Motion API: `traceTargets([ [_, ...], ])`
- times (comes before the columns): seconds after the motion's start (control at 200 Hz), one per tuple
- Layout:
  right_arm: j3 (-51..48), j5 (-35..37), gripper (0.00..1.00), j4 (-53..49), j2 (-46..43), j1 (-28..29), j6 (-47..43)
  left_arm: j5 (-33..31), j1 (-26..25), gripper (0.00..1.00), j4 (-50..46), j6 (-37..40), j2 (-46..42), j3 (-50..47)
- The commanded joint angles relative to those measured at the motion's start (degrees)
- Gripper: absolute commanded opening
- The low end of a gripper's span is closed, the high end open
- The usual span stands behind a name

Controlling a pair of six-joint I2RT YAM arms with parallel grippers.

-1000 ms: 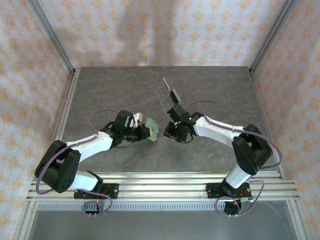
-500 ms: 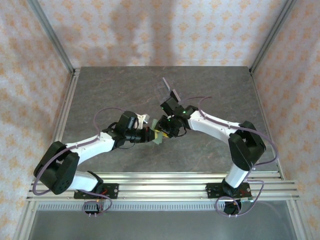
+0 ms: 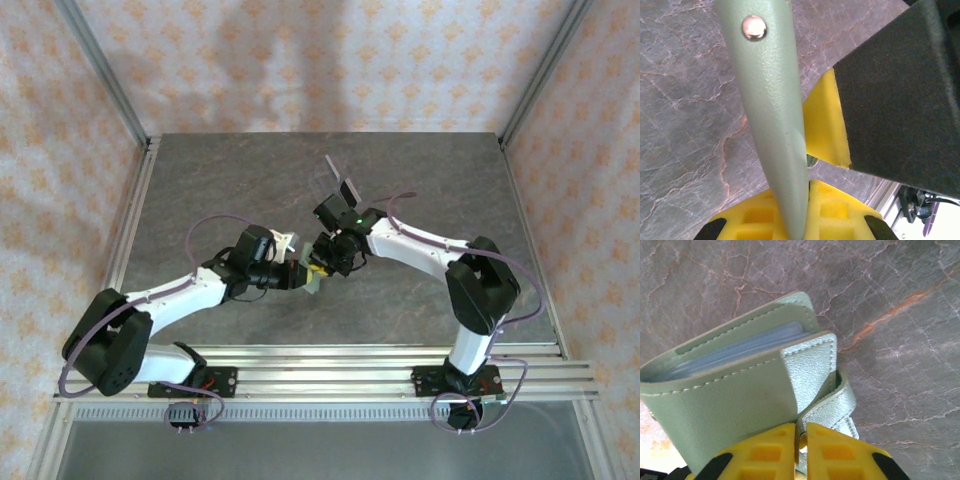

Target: Put the credit cards into the card holder

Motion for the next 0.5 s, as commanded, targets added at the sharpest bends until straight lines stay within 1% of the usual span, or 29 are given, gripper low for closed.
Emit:
traceTargets([
  [0.0, -0.37, 1.82, 0.06, -7.2, 2.84, 0.56, 0.34, -1.42, -0.37, 0.0, 5.83, 4.07, -2.99, -0.08],
  [0.075, -0.11, 2.94, 0.0, -8.66, 3.85, 0.58, -0.6, -2.45, -0.4, 0.0, 5.05, 5.0, -2.91, 0.12],
  [0.165, -0.78, 2.87, 0.0, -8.47, 4.8, 0.58, -0.37, -4.1, -0.38, 0.0, 2.87, 6.27, -3.24, 0.77],
  [0.31, -2.68, 2.7, 0.0, -7.17, 4.94, 0.58, 0.43, -7.73, -0.41, 0.0, 2.13, 7.19, -3.99, 0.32],
  [0.38, -3.08, 2.31, 0.0, -6.73, 4.79, 0.58, 0.4, -10.96, -0.44, 0.0, 0.68, 7.31, -4.68, 0.26],
  [0.491, -4.25, 2.56, 0.0, -6.26, 4.5, 0.57, 0.18, -14.85, -0.39, 0.0, 2.34, 5.59, -5.79, -1.45],
])
